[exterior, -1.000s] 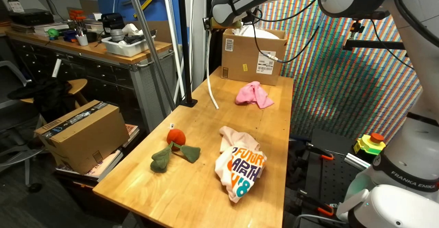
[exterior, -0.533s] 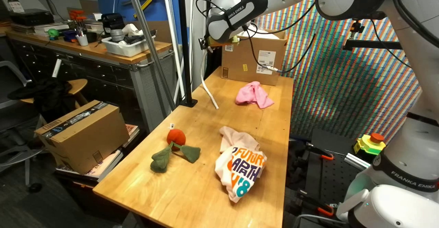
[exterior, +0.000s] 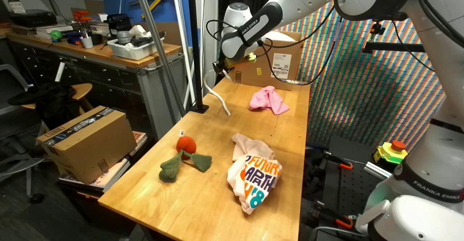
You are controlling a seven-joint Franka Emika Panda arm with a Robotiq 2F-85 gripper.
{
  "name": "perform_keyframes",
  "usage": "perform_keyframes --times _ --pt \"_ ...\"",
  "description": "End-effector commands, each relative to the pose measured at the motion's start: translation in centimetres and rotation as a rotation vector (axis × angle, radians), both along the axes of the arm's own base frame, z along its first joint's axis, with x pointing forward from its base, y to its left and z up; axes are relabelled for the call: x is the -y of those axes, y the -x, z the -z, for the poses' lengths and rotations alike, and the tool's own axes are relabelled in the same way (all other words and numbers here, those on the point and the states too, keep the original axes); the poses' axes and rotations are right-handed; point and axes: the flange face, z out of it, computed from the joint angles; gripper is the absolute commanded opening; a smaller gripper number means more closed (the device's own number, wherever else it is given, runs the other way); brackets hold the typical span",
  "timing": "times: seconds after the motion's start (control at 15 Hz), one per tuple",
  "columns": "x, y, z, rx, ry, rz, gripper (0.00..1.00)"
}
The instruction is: Separate the things on the heap
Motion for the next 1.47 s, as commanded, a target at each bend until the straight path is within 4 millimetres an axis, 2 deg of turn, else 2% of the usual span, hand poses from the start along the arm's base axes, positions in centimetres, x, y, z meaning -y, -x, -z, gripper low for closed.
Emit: perform_keyframes --times 0.0,0.27,0.53,0.73,1.13,1.4 --pt "-0.5 2.3 1.4 -0.054 -0.033 -0.066 0.03" --pt "-3.1 4.9 4.0 -0.135 -0.063 -0.166 0.03" --pt "-6.4 7.7 5.6 -0.204 -0.090 -0.263 0.03" --pt "-7.7 10.0 6.8 -0.259 -0.109 -0.302 0.03" --pt "-7.4 13.8 9.1 -0.344 -0.142 -0.296 0.03" --pt "-6.0 14.7 9.9 -0.354 -0.150 -0.279 0.03"
